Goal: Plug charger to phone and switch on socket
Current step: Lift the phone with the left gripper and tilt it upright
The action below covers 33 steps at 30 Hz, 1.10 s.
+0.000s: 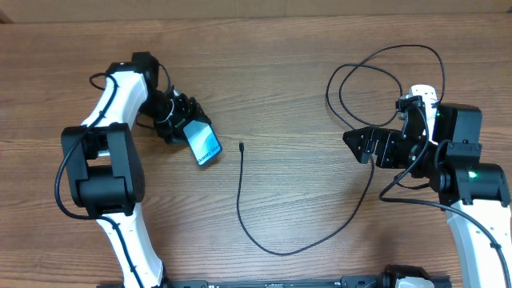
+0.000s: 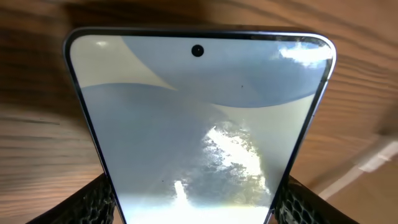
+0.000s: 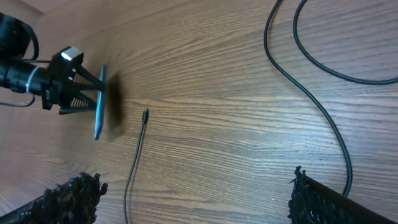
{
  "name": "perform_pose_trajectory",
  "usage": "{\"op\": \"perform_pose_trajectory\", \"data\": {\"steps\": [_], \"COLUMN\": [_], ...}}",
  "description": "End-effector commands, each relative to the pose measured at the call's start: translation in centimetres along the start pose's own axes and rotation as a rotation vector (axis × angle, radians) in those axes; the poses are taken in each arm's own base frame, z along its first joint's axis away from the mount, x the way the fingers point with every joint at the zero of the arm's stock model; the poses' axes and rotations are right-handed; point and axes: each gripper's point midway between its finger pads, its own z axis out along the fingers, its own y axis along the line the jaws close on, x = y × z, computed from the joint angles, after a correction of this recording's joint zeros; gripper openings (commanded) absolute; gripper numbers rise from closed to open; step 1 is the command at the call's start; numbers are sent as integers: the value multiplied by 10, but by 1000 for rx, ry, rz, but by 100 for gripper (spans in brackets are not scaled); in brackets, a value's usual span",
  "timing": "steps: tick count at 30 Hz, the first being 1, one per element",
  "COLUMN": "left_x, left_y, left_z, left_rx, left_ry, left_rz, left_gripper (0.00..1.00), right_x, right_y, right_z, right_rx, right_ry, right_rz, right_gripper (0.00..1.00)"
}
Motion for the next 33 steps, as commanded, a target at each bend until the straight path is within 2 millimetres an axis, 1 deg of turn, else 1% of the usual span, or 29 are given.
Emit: {"op": "perform_pose_trajectory", "data": {"steps": [1,6,10,13,22,24,27,28,33], "left_x": [11,19,28,32,40,41,42,42,46], "left_y": [-36,-55,-75,-85,-103,-105,-107,-107,-110], "left_z": [-8,-15,-23,-28,-43,-45,-46,-47,-50], "left_rx": [221,323,423,475,587,600,608,609,625], "left_ry": [91,172,256,300,402,416,422,430,458], "left_rz": [-80,-245,-320,-346,-405,-414,-414,-425,-447], "left_gripper": [50,47,46,45,45,45,44,42,42], "right_x": [-11,-11,-11,-11,-11,-11,-12,-13,-13], "right_y": [8,8,8,8,8,8,10,10,11], "right_z": [-6,-6,-6,-6,-6,-6,-6,-6,-6], "right_rx": [-21,-21,-21,-21,-21,-21,-30,-30,-34], "right_ry": [-29,-29,-28,-28,-29,-31,-34,-35,-35], "right_rz": [-14,-14,-14,-14,-13,7,4,4,3], "right_gripper": [100,100,100,100,100,100,100,100,100]}}
